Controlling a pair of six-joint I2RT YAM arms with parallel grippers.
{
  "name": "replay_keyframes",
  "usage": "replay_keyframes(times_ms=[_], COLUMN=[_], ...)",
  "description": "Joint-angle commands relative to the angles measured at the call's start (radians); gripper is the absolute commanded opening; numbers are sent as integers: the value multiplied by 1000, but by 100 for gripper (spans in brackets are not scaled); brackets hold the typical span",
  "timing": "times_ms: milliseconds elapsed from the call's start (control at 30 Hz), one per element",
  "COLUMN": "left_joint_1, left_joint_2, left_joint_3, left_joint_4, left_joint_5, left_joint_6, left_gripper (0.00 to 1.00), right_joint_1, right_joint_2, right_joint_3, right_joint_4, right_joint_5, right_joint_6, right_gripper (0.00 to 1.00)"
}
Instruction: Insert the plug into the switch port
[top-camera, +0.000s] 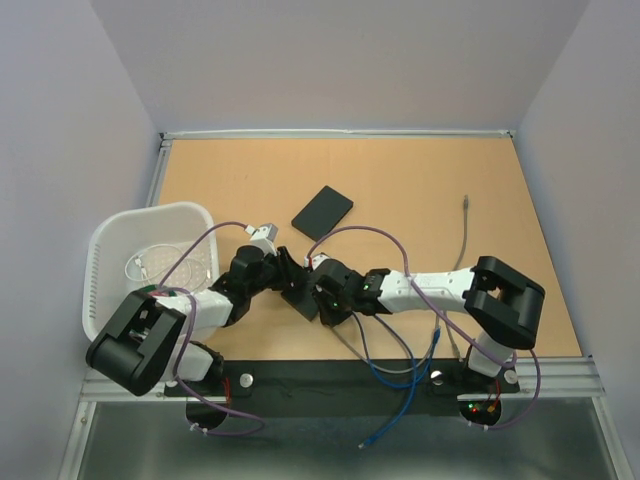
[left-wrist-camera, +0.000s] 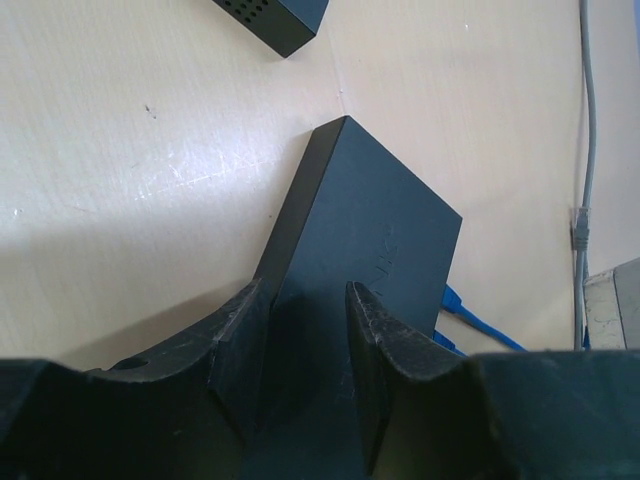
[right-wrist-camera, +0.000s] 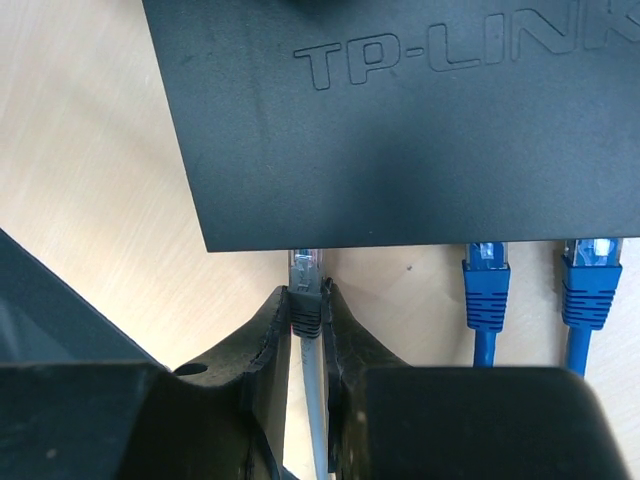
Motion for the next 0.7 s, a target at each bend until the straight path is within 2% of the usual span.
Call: replay_keyframes(times_ms=[0,433,667], left_joint_1=[-3,3,4], left_joint_2=[14,31,17], left_joint_3=[-4,-2,-18], left_joint_4=[47,47,46], left_joint_5=[50,56,61], left_joint_6=[-7,-10,-27], left_gripper=[46,45,39], right_joint_1=[15,20,21], right_joint_2=[5,-1,16], right_joint_3=[67,81,120], right_joint_4=[37,35,35], right_joint_5=[0,35,91], right_joint_6=[-5,13,13], right_gripper=[0,0,0])
